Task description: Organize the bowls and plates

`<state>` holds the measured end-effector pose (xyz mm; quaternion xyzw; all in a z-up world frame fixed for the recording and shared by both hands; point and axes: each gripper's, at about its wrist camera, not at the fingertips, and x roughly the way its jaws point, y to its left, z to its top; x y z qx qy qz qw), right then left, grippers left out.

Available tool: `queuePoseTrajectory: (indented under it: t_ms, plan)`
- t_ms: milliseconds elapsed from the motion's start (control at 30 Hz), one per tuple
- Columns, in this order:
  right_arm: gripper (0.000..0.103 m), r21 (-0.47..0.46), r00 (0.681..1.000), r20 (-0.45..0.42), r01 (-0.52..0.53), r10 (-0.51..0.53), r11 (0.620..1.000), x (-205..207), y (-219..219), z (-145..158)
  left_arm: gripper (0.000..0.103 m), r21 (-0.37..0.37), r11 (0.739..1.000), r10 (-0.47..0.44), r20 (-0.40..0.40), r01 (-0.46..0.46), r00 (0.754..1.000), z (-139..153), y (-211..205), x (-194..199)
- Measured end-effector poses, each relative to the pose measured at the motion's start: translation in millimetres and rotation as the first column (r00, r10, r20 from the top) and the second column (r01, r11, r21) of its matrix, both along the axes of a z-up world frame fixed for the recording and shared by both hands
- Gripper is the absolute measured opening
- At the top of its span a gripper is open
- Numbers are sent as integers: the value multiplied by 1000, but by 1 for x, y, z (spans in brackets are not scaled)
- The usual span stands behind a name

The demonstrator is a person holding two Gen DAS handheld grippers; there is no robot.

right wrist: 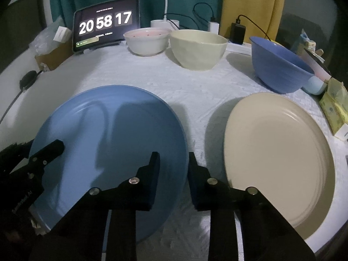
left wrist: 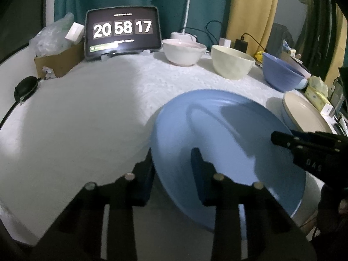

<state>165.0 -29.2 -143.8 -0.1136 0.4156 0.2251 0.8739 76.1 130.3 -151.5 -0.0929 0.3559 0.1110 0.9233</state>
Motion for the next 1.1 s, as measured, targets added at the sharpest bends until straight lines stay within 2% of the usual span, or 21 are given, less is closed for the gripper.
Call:
queuePoseTrajectory:
  t_ms: [667,1100]
  plan:
    - [21,77,998,55,22,-26,997,-6,-21,31,32,29,999,-24,68,22,997,28,-14,-5]
    - [21,132,994,87,52,-64,990,-7,-49,50,32,55,997,-68,97,63,993,43,-39,-1]
